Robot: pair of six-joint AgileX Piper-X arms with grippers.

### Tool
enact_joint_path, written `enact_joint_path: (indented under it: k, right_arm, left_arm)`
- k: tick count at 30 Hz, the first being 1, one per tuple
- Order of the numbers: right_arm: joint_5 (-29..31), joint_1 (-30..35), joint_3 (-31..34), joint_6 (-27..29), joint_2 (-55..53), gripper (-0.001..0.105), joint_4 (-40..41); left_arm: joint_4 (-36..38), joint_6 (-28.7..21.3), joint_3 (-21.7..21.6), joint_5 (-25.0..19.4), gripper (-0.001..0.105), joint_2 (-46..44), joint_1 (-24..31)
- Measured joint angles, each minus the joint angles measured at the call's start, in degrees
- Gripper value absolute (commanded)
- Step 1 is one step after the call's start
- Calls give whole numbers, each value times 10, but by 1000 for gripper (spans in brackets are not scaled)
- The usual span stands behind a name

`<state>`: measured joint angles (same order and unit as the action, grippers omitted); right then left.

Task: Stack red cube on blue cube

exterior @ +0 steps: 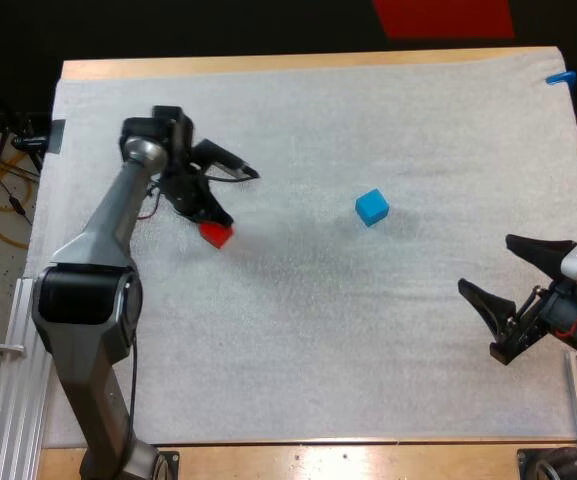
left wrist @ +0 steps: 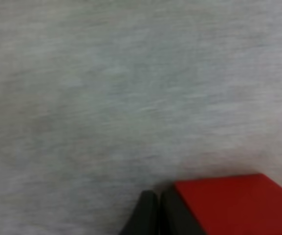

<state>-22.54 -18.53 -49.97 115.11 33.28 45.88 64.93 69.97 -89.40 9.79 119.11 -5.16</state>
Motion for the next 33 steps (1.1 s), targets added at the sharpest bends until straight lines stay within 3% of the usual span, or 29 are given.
enact_joint_path:
  k: [5, 10, 17, 23, 33]
  right_arm:
    - [0, 0, 0, 0, 0, 71, 0]
    - [0, 0, 0, 0, 0, 71, 0]
    - [0, 0, 0, 0, 0, 71, 0]
    - [0, 0, 0, 0, 1, 71, 0]
    - [0, 0, 0, -29, 34, 71, -1]
  left_arm:
    - [42, 2, 0, 15, 0, 0, -35]
    - [90, 4, 0, 67, 0, 0, -58]
    - [102, 4, 19, 75, 0, -32, -70]
    - [81, 2, 62, 75, 0, -132, -59]
    - [23, 3, 187, 76, 0, -334, -55]
